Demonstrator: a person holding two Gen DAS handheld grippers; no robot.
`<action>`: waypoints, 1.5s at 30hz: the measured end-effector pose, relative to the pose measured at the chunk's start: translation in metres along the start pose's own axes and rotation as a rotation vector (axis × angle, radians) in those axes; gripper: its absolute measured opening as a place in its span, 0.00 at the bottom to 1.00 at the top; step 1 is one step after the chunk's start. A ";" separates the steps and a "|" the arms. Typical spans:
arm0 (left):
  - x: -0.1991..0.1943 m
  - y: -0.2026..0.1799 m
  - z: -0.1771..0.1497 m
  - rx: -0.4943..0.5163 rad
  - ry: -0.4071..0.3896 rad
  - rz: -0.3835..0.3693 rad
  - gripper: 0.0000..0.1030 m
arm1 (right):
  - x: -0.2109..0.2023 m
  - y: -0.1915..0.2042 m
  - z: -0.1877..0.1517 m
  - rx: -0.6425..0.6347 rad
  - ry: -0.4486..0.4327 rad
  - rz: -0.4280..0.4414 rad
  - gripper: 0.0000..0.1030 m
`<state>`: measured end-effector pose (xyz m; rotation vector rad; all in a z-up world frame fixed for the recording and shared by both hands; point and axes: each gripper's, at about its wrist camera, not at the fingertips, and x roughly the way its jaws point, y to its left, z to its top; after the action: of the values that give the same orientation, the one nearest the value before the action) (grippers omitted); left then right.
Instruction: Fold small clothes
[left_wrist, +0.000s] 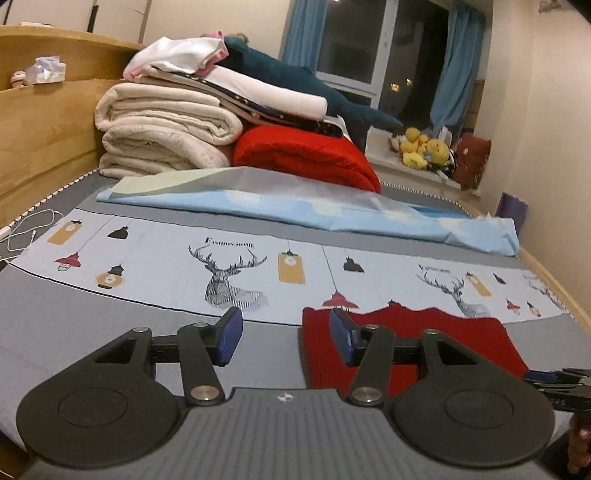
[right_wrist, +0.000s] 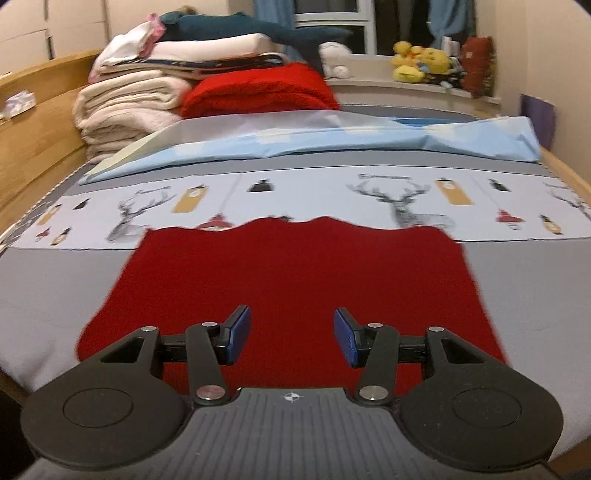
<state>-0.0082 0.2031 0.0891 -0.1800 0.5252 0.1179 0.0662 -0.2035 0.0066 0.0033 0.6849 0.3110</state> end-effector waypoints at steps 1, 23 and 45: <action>0.000 0.002 0.000 0.000 -0.001 -0.002 0.56 | 0.003 0.009 0.000 -0.014 0.003 0.016 0.50; -0.018 0.089 -0.001 -0.236 -0.081 -0.041 0.56 | 0.116 0.258 -0.051 -0.546 0.238 0.185 0.52; 0.001 0.062 0.005 -0.230 -0.022 -0.037 0.56 | -0.025 -0.024 0.064 0.380 -0.189 0.079 0.16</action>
<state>-0.0146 0.2651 0.0845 -0.4128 0.4857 0.1438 0.0948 -0.2273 0.0694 0.4176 0.5484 0.2485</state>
